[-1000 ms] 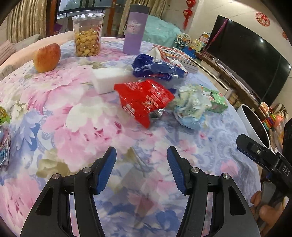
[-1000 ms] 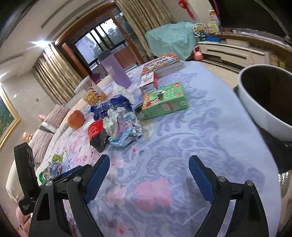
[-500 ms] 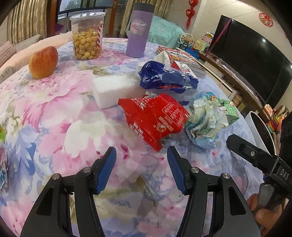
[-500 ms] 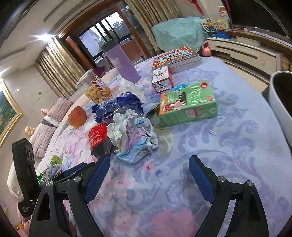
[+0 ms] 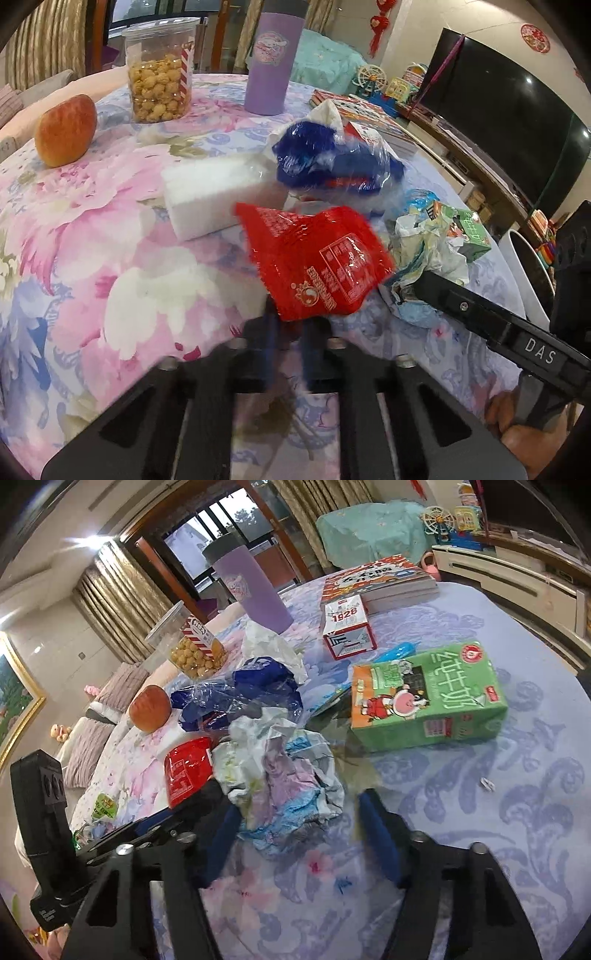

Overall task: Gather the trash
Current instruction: 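Grasp the red snack bag with the left tool while the right tool grasps crumpled paper, then carry the red bag and crumpled paper toward the trash bin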

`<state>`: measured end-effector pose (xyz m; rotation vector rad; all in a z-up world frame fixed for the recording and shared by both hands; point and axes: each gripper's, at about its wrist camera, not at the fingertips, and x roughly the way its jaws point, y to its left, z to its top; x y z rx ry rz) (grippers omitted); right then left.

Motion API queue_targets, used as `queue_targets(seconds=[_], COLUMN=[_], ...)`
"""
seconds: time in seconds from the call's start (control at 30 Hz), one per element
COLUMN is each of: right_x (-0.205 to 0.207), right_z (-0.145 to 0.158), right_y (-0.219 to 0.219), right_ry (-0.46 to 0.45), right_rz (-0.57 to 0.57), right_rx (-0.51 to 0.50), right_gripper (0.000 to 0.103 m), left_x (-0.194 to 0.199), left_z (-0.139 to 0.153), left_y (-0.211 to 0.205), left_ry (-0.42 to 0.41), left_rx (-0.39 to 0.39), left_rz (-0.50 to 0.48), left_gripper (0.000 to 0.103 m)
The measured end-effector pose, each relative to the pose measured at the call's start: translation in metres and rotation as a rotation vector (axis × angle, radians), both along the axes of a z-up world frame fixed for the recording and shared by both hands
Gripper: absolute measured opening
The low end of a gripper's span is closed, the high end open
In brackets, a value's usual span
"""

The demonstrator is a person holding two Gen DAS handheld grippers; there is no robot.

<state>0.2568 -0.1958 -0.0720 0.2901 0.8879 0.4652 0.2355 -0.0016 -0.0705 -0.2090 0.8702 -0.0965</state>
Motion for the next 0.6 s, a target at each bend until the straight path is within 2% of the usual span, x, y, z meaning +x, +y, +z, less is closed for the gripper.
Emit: queue_targets(seconds=[0.17,0.23,0.6], right_x=[-0.010,-0.016,-0.054], right_z=[0.003,0.005,0.018], right_y=[-0.005,-0.009,-0.057], right_ry=[-0.015,-0.016,-0.041], right_rz=[-0.002,-0.002,-0.076], right_rx=[0.001,0.008,0.056], right_gripper=[0.032,0.029,0.026], left_x=[-0.009,-0.015,-0.042], left_z=[0.007,0.008,0.015], left_y=[-0.003,-0.004,-0.042], left_ry=[-0.034,-0.039,-0.043], left_rx=[0.013,0.013,0.002], left_rz=[-0.007,-0.011,-0.091], left_gripper=[0.002,0.001,0.001])
